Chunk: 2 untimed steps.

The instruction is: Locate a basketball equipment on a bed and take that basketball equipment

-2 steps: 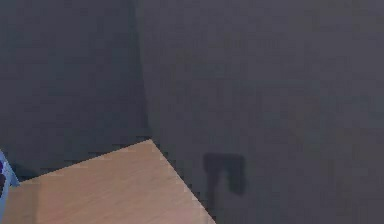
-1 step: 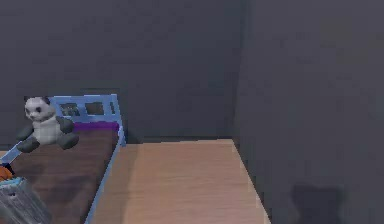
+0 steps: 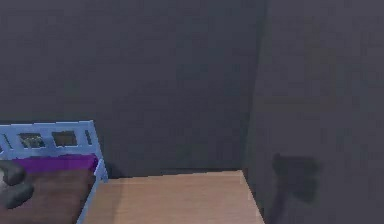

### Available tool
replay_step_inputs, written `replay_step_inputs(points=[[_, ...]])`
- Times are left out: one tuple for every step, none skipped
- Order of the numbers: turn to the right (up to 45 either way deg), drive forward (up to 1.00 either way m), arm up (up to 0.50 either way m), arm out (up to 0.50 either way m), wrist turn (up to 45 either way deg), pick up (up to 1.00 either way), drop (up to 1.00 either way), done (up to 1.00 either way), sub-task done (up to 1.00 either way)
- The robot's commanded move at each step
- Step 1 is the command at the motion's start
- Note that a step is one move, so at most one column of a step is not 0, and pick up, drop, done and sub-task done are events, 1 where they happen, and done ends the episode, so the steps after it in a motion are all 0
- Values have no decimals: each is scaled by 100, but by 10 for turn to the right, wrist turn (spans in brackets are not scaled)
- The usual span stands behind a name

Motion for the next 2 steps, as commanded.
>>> replay_step_inputs(points=[[-450,0,0,0,0,0,0,0,0],[-450,0,0,0,0,0,0,0,0]])
